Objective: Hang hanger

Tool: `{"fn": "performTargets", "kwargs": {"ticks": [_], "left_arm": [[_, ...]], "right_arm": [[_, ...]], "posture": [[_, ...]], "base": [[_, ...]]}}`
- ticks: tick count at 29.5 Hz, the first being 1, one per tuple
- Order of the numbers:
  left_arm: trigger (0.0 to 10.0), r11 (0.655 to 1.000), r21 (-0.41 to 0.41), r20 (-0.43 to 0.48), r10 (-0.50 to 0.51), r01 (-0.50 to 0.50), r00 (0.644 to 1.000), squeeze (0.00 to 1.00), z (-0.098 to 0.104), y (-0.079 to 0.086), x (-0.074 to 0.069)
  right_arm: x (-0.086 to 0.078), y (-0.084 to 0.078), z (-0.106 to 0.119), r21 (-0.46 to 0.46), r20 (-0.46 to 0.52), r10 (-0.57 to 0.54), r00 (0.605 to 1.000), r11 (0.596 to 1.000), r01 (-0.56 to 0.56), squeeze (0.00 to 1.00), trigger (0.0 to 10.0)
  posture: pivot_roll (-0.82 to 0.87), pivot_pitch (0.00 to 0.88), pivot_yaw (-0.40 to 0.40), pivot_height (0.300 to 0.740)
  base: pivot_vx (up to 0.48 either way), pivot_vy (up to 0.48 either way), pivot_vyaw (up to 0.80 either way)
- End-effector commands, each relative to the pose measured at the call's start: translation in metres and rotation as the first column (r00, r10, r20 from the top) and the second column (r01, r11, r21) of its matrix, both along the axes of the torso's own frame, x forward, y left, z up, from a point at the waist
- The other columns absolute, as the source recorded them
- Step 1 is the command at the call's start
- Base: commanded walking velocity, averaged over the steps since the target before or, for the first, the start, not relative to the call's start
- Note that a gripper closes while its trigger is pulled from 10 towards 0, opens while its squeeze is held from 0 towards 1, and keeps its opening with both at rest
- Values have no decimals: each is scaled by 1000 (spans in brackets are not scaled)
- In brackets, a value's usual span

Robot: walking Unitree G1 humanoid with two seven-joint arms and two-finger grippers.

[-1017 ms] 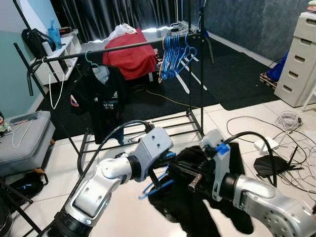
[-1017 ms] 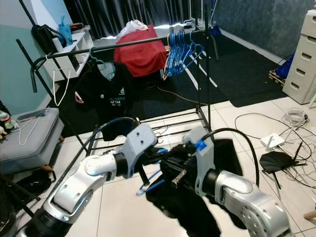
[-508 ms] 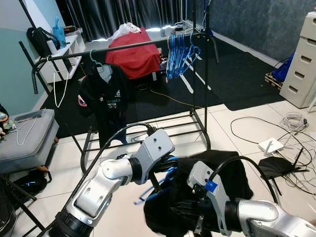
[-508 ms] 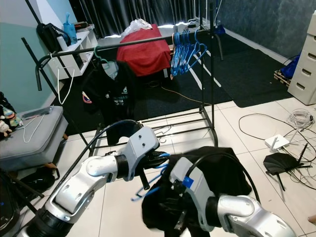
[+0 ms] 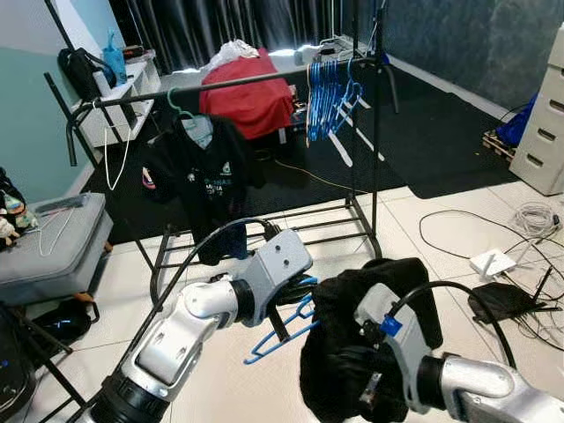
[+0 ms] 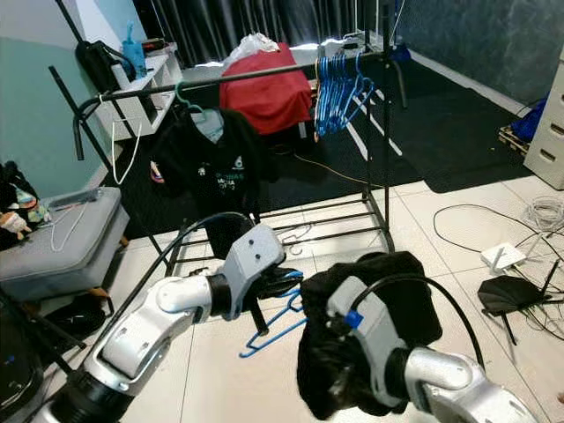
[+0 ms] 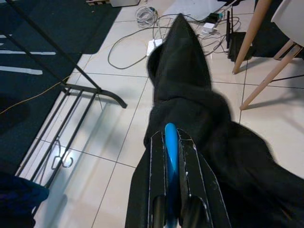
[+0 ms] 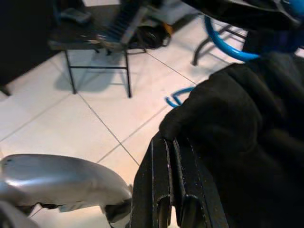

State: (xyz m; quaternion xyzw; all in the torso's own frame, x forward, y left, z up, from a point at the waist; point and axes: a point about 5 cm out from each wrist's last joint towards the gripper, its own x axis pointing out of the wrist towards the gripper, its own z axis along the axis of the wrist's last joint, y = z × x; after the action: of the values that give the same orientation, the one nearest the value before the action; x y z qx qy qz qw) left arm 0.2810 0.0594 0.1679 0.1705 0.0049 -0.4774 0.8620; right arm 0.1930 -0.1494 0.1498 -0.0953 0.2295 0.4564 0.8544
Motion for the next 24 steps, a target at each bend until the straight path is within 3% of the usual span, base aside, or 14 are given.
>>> {"fn": "performTargets", "kwargs": {"ticks": [1,2,3,4,5,8,10,14,17,19,20,22,23,24], "left_arm": [[10000,1000,3,27,27,-27,999,0,3,4,4],[10000,1000,3,27,27,-27,999,0,3,4,4],[10000,999,0,29,36,-36,999,0,4,5,5],[10000,999,0,29,36,-36,999,0,4,5,5],[10000,998,-9,33,59,-59,998,0,5,5,8],[10000,996,-37,26,88,-87,996,0,8,6,11],[10000,979,-139,-23,147,-149,989,0,15,5,16],[10000,951,-236,-79,187,-201,979,0,22,5,20],[10000,936,-271,-100,203,-223,974,0,24,6,22],[10000,924,-297,-111,218,-241,970,0,25,6,23],[10000,918,-310,-104,225,-247,969,0,26,7,24],[10000,918,-310,-104,225,-247,969,0,26,7,24],[10000,926,-303,-76,210,-223,975,0,25,6,22],[10000,926,-303,-76,210,-223,975,0,25,6,22]], "right_arm": [[-7,7,-1,18,-18,55,998,998,-54,0,10000],[-7,7,-1,18,-18,55,998,998,-54,0,10000],[-8,5,-4,-6,-36,60,998,998,-60,902,10000],[-8,5,-4,-6,-36,60,998,998,-60,902,10000],[-9,1,-8,-42,-49,59,997,997,-61,1000,10000],[-8,-2,-12,-72,-54,49,997,996,-52,1000,10000],[-4,-10,-19,-153,-40,14,999,988,-20,1000,10000],[-1,-19,-26,-239,-25,-15,1000,971,8,1000,10000],[-1,-20,-25,-238,-26,-12,1000,971,6,1000,10000],[-2,-17,-17,-175,-11,7,1000,984,-9,1000,10000],[-3,-14,-2,-88,21,31,999,996,-30,1000,10000],[-3,-14,-2,-88,21,31,999,996,-30,1000,10000],[-4,-15,23,33,90,57,994,998,-60,1000,10000],[-4,-15,23,33,90,57,994,998,-60,1000,10000]], "posture": [[-210,0,139,740],[-210,0,139,740],[-210,0,138,740],[-210,0,138,740],[-211,0,139,740],[-212,0,140,740],[-212,0,141,740],[-211,0,141,740],[-209,0,140,740],[-209,0,141,740],[-209,0,141,740],[-209,0,141,740],[-212,0,140,740],[-212,0,140,740]], "base": [[0,0,0],[0,0,0],[0,0,0],[0,0,0],[0,0,0],[0,0,0],[0,0,0],[0,0,0],[0,0,0],[0,0,0],[0,0,0],[0,0,0],[0,0,0],[0,0,0]]}}
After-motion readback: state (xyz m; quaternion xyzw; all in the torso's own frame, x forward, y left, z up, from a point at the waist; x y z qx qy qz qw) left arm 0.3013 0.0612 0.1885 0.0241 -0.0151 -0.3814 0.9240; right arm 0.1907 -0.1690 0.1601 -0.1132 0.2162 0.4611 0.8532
